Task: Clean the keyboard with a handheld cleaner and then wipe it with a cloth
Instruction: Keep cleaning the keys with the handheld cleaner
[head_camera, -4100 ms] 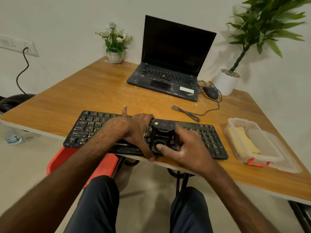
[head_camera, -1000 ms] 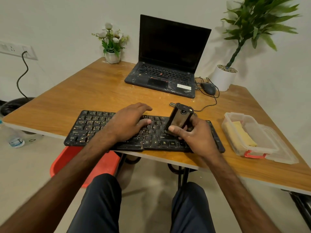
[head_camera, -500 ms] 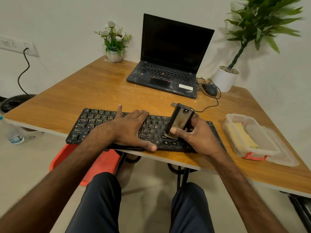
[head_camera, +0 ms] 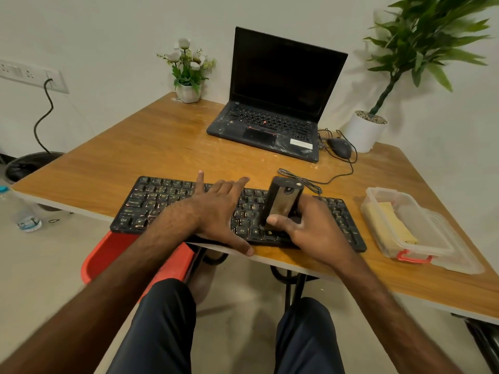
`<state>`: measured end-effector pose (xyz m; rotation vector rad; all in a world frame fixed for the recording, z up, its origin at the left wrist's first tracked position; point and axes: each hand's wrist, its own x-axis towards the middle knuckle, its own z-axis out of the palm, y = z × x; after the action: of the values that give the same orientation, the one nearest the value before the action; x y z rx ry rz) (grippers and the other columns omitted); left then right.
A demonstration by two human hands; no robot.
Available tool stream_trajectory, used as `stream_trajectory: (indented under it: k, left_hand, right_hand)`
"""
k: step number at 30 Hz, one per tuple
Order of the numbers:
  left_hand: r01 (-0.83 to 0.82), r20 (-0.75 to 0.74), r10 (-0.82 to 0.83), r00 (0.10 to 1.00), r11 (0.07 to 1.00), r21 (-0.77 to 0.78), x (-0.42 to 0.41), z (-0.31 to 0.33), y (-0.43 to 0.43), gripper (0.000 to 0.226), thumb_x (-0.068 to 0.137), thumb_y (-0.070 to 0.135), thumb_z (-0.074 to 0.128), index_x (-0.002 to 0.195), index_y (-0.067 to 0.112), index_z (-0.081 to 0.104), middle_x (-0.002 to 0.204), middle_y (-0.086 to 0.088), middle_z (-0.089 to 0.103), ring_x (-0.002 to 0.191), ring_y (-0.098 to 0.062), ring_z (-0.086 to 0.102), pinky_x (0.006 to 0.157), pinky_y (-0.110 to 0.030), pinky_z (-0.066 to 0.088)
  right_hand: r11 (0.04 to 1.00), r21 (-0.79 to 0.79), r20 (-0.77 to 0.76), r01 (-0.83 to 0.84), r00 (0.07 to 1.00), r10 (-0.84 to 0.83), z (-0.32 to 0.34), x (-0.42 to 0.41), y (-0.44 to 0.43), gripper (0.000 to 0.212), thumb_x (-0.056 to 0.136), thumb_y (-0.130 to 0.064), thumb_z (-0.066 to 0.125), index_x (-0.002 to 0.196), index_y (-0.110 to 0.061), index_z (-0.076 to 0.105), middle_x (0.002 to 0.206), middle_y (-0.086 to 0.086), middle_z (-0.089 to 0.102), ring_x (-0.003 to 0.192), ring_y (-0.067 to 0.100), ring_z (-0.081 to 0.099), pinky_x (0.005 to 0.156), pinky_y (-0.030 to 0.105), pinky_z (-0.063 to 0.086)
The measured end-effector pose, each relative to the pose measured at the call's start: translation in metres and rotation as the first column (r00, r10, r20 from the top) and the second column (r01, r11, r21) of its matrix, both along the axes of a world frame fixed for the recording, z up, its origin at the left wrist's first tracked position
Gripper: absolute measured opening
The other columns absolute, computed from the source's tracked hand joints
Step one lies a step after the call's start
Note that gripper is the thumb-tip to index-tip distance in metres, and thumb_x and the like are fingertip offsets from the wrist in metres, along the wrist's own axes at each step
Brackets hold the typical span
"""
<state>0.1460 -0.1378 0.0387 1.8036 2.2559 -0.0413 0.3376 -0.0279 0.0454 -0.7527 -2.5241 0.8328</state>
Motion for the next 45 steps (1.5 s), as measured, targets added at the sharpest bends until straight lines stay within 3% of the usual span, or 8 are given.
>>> stream_trajectory:
  k: [11,18,20,25,29,33,39,45]
  left_hand:
    - [0.007,-0.112,0.009,0.994,0.990,0.140,-0.004,-0.015,-0.004,0.146,0.046,0.104,0.022,0.157,0.016,-0.009,0.164,-0.009,0.017,0.153,-0.026,0.013,0.116,-0.067,-0.013]
    - [0.033,-0.133,-0.006,0.991,0.978,0.206,-0.003,-0.020,-0.001,0.142,0.049,0.103,0.021,0.157,0.014,-0.001,0.160,-0.007,0.027,0.150,-0.023,0.023,0.116,-0.067,-0.013]
    - [0.030,-0.119,-0.004,0.993,0.977,0.213,-0.003,-0.019,-0.001,0.142,0.049,0.103,0.022,0.157,0.014,-0.001,0.160,-0.006,0.026,0.150,-0.023,0.022,0.116,-0.067,-0.014]
    - [0.027,-0.109,-0.003,0.994,0.974,0.223,-0.003,-0.023,-0.001,0.141,0.050,0.103,0.024,0.157,0.015,-0.003,0.160,-0.007,0.026,0.151,-0.023,0.021,0.116,-0.067,-0.013]
    - [0.031,-0.114,-0.005,0.993,0.972,0.234,-0.003,-0.023,-0.002,0.140,0.051,0.103,0.023,0.157,0.015,-0.001,0.159,-0.006,0.028,0.150,-0.023,0.023,0.115,-0.067,-0.015]
    - [0.029,-0.117,-0.003,0.993,0.975,0.221,-0.002,-0.021,-0.003,0.139,0.055,0.103,0.031,0.157,0.015,-0.004,0.160,-0.007,0.026,0.150,-0.024,0.023,0.114,-0.066,-0.019]
    - [0.027,-0.131,0.003,0.991,0.973,0.228,-0.004,-0.023,-0.003,0.140,0.054,0.103,0.027,0.157,0.015,-0.003,0.160,-0.007,0.026,0.150,-0.024,0.023,0.113,-0.065,-0.023]
    - [0.023,-0.127,0.002,0.992,0.981,0.193,-0.003,-0.019,-0.002,0.140,0.055,0.103,0.033,0.158,0.014,-0.003,0.160,-0.007,0.025,0.151,-0.024,0.020,0.113,-0.066,-0.022]
  right_hand:
    - [0.998,0.066,-0.099,-0.004,0.995,0.011,-0.011,-0.003,-0.006,0.037,0.081,-0.049,0.072,0.112,-0.030,0.062,0.106,-0.013,0.056,0.099,0.007,0.053,0.083,0.024,0.046]
    - [0.985,0.086,-0.116,0.148,0.984,-0.138,-0.009,-0.020,0.026,0.044,0.083,-0.058,0.067,0.114,-0.027,0.066,0.107,-0.009,0.067,0.097,0.006,0.062,0.081,0.026,0.052]
    - [0.990,0.059,-0.140,0.126,0.983,-0.117,-0.006,-0.017,0.023,0.038,0.082,-0.051,0.071,0.112,-0.028,0.066,0.103,-0.015,0.066,0.092,-0.004,0.060,0.075,0.016,0.050]
    - [0.989,0.129,-0.187,0.070,0.981,-0.045,-0.017,-0.003,0.000,0.047,0.077,-0.054,0.075,0.115,-0.029,0.064,0.105,-0.012,0.064,0.096,0.002,0.057,0.076,0.019,0.048]
    - [0.979,-0.059,-0.307,0.198,0.929,-0.206,-0.012,-0.004,0.018,0.052,0.079,-0.044,0.078,0.123,-0.027,0.057,0.110,-0.016,0.065,0.096,-0.005,0.061,0.069,0.008,0.049]
    - [0.988,-0.062,-0.286,0.138,0.946,-0.151,-0.012,0.000,0.007,0.042,0.081,-0.040,0.077,0.118,-0.034,0.057,0.103,-0.026,0.061,0.095,-0.018,0.057,0.070,0.002,0.044]
    - [0.989,-0.070,-0.256,0.133,0.955,-0.147,-0.018,-0.004,0.009,0.031,0.085,-0.030,0.075,0.112,-0.030,0.061,0.106,-0.016,0.065,0.092,0.001,0.063,0.073,0.025,0.056]
    - [0.977,-0.157,-0.274,0.145,0.944,-0.184,-0.015,-0.003,0.017,0.029,0.085,-0.026,0.076,0.111,-0.023,0.065,0.095,-0.018,0.068,0.080,-0.009,0.064,0.063,0.006,0.046]
